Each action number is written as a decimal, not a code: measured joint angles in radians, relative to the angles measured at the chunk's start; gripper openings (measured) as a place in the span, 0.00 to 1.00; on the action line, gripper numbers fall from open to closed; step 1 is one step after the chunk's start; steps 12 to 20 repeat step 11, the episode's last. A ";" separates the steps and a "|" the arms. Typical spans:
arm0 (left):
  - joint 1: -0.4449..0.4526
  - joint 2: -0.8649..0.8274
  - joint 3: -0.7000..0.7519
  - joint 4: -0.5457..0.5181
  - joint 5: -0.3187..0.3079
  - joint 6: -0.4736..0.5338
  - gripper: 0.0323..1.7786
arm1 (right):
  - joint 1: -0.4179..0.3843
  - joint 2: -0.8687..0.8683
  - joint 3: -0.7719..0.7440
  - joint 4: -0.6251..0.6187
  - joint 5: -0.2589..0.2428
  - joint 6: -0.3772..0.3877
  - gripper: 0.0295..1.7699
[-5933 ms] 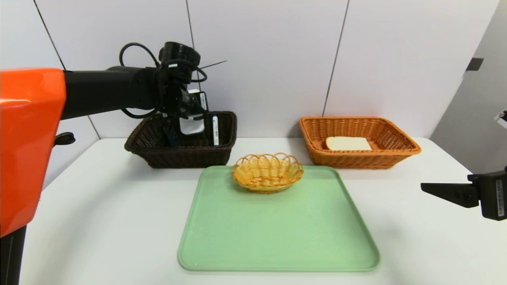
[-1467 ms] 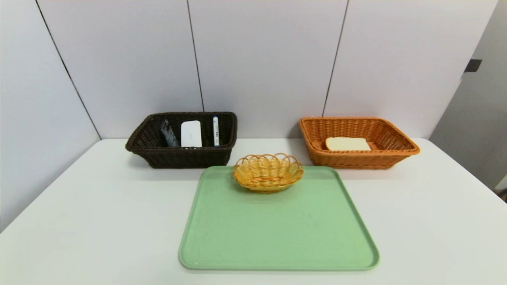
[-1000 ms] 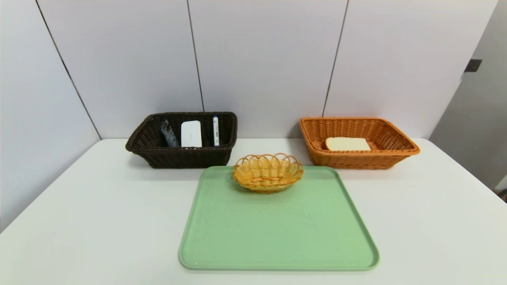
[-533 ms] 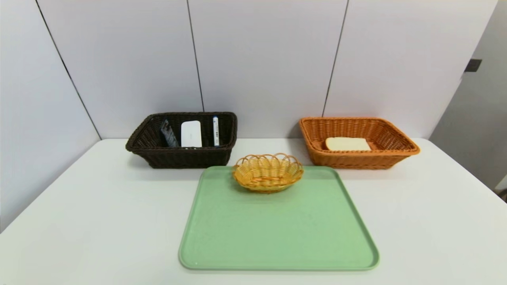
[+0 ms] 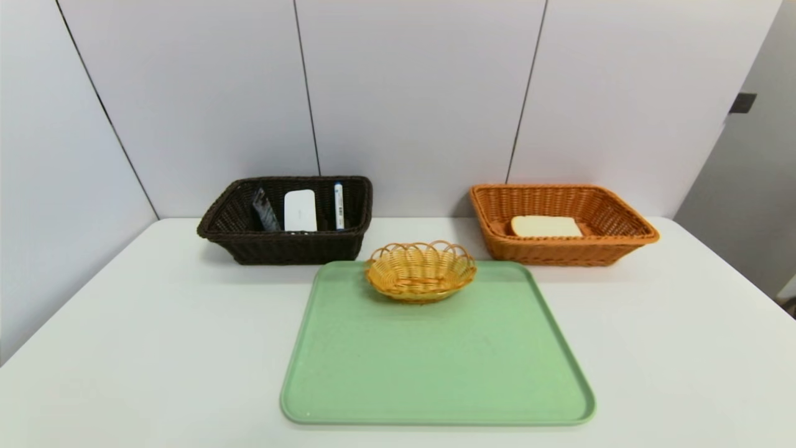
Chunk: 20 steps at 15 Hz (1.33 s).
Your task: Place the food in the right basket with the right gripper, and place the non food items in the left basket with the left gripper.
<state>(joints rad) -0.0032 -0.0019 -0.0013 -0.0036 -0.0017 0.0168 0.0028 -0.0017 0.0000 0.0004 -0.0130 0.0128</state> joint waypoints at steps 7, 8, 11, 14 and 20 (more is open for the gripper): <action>0.000 0.000 0.001 0.000 0.000 0.000 0.95 | 0.000 0.000 0.000 -0.002 -0.008 0.014 0.96; 0.000 0.000 0.001 -0.001 0.000 0.000 0.95 | 0.000 0.000 0.000 -0.003 -0.008 0.015 0.96; 0.000 0.000 0.001 0.000 0.000 -0.001 0.95 | -0.001 0.000 0.000 -0.002 -0.008 0.013 0.96; 0.000 0.000 0.001 0.000 0.000 -0.001 0.95 | -0.001 0.000 0.000 -0.002 -0.008 0.013 0.96; 0.000 0.000 0.001 0.000 0.000 -0.001 0.95 | -0.001 0.000 0.000 -0.002 -0.008 0.013 0.96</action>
